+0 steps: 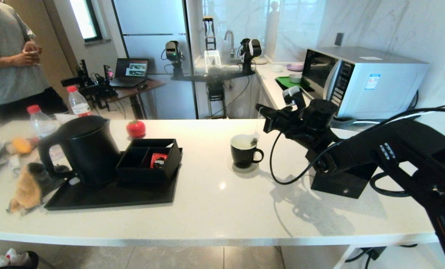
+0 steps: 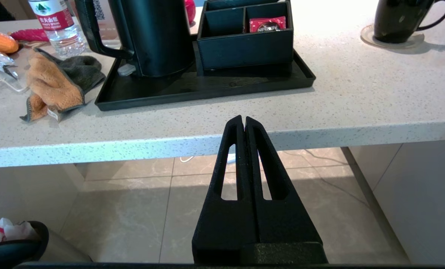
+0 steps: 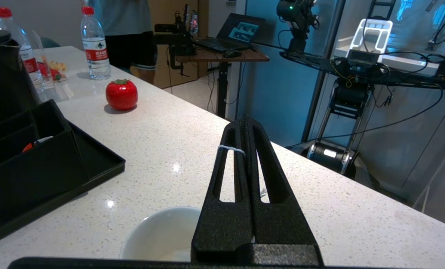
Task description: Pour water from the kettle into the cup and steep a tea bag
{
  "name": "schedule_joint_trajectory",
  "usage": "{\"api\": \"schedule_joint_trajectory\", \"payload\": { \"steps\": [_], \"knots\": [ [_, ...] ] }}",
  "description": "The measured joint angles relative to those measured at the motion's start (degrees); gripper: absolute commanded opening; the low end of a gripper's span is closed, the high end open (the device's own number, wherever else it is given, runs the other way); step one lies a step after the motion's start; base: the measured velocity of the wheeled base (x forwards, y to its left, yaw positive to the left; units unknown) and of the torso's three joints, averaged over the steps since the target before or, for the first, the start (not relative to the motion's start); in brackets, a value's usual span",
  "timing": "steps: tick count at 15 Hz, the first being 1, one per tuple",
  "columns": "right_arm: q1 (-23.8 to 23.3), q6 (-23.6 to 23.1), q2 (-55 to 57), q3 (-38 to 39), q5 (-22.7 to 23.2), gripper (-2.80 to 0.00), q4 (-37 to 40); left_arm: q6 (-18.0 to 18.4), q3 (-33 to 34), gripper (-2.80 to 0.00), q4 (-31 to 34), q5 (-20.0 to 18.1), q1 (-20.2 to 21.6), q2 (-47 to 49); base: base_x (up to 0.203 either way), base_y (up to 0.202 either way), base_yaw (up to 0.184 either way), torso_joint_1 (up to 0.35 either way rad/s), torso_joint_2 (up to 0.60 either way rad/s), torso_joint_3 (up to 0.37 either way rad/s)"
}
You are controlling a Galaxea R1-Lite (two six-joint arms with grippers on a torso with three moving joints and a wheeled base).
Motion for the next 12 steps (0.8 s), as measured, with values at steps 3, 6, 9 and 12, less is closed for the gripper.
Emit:
{"api": "schedule_joint_trajectory", "payload": {
  "steps": [3, 6, 9, 12],
  "knots": [
    [0.06, -0.01, 0.12, 0.30, -0.07, -2.80, -0.14, 0.00, 0.00, -2.80, 0.00, 0.00, 0.00, 0.00, 0.000, 0.000, 0.000, 0.000, 0.00, 0.000],
    [-0.02, -0.04, 0.12, 1.17, -0.12, -2.80, -0.57, -0.01, 0.00, -2.80, 0.00, 0.00, 0.00, 0.00, 0.000, 0.000, 0.000, 0.000, 0.00, 0.000],
    [-0.28, -0.12, 0.06, 2.72, -0.15, -2.80, -1.55, 0.00, 0.00, -2.80, 0.00, 0.02, 0.00, 0.00, 0.000, 0.000, 0.000, 0.000, 0.00, 0.000],
    [-0.85, -0.06, -0.20, 3.06, -0.11, -2.80, -1.59, 0.00, 0.00, -2.80, 0.00, 0.00, 0.00, 0.00, 0.000, 0.000, 0.000, 0.000, 0.00, 0.000]
  ]
}}
